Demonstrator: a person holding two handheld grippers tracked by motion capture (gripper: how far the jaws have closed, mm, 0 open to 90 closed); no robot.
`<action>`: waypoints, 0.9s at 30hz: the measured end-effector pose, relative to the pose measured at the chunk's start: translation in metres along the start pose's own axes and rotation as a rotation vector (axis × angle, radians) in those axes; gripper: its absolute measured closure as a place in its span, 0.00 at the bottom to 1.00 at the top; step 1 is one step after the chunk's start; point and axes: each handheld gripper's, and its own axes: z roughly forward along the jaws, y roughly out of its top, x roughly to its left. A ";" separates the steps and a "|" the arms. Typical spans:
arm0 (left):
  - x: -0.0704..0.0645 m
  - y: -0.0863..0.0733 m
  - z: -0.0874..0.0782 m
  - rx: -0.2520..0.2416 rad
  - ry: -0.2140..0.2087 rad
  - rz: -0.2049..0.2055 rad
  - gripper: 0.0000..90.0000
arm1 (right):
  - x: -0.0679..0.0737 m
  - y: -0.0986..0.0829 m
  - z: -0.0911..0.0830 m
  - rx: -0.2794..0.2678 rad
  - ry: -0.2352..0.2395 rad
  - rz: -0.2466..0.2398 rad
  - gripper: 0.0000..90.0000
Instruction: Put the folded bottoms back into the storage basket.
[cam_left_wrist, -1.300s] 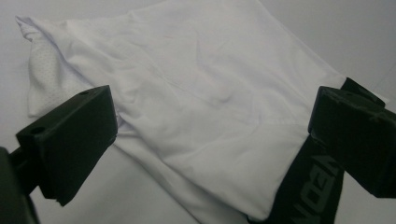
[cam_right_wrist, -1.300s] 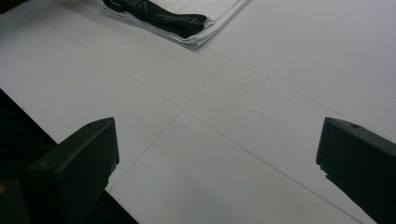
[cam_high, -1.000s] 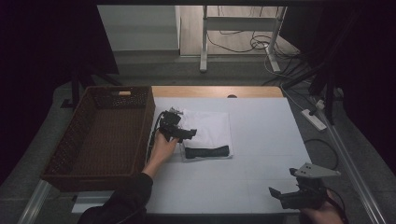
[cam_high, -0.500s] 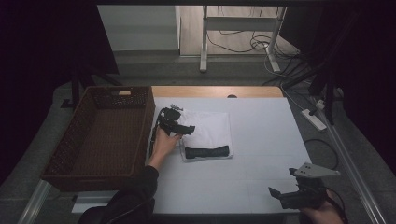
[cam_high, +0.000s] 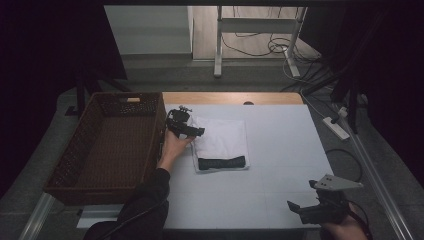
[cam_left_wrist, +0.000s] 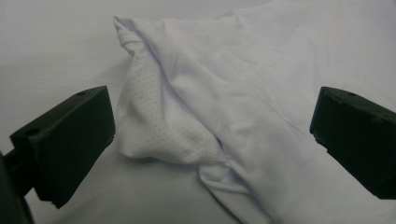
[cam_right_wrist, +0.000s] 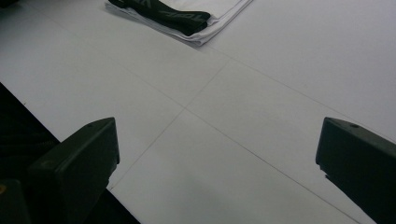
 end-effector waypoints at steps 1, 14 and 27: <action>0.000 0.001 0.002 0.005 0.006 0.000 0.00 | 0.000 0.000 0.000 0.001 0.000 -0.001 0.00; 0.009 0.011 0.014 0.047 0.082 -0.016 0.05 | 0.000 0.000 0.000 0.002 0.001 -0.001 0.00; 0.010 0.006 0.021 0.072 0.085 0.009 0.25 | 0.000 0.000 0.001 0.007 0.002 -0.005 0.00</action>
